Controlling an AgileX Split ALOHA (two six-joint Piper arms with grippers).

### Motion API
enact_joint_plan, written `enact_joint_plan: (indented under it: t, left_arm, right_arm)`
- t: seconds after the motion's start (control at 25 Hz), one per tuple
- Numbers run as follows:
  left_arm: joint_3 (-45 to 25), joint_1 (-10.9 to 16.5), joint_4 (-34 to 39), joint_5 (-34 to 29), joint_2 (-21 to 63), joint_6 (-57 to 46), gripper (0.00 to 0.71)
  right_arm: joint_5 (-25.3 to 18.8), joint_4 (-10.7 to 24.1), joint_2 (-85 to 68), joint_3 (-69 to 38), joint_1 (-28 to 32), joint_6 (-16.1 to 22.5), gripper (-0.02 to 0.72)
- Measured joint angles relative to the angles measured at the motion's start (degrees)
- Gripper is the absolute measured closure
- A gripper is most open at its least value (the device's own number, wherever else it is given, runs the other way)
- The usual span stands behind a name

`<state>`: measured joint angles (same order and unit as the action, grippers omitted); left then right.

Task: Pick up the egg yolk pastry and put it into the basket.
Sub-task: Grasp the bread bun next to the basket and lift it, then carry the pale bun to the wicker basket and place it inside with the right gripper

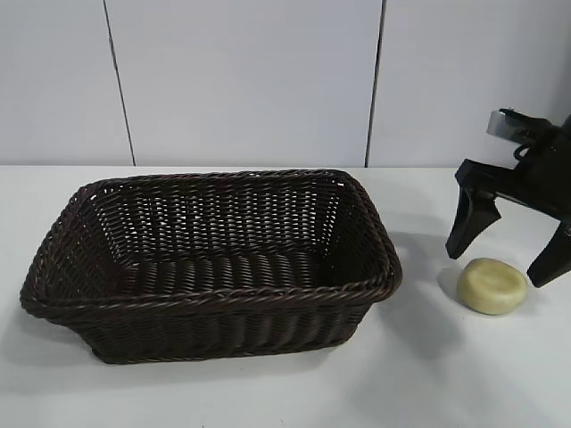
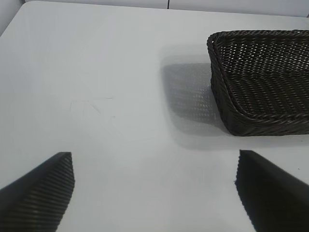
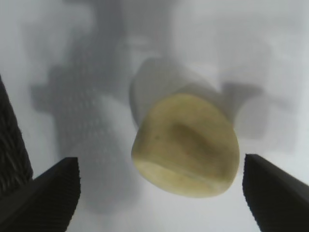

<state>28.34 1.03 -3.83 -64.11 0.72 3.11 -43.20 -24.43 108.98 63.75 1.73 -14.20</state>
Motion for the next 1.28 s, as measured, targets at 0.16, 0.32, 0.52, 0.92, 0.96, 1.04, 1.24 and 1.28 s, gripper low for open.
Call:
enact_joint_plan:
  t: [0.16, 0.32, 0.52, 0.92, 0.96, 1.04, 1.24, 1.28]
  left_arm:
    - [0.00, 0.00, -0.05, 0.00, 0.00, 0.00, 0.052]
    - [0.00, 0.00, -0.05, 0.00, 0.00, 0.00, 0.052]
    - [0.00, 0.00, -0.05, 0.00, 0.00, 0.00, 0.052]
    - [0.00, 0.00, -0.05, 0.00, 0.00, 0.00, 0.052]
    - [0.00, 0.00, -0.05, 0.00, 0.00, 0.00, 0.052]
    - [0.00, 0.00, -0.05, 0.00, 0.00, 0.00, 0.052]
    - [0.00, 0.00, -0.05, 0.00, 0.00, 0.00, 0.052]
    - [0.00, 0.00, -0.05, 0.00, 0.00, 0.00, 0.052]
  right_arm:
    - [0.98, 0.00, 0.68, 0.00, 0.00, 0.00, 0.100]
    - [1.38, 0.46, 0.69, 0.00, 0.00, 1.07, 0.229]
    - [1.75, 3.74, 0.69, 0.00, 0.00, 3.95, 0.489]
    - [-5.02, 4.38, -1.97, 3.32, 0.00, 4.17, 0.673]
    - [-6.01, 4.38, -3.06, 4.65, 0.00, 4.17, 0.673]
    - [-8.46, 3.94, -6.05, 7.52, 0.00, 4.17, 0.673]
    - [-14.34, 1.18, -11.55, 15.06, 0.00, 4.17, 0.673]
    - [-15.38, 0.74, -12.04, 16.24, 0.00, 4.17, 0.673]
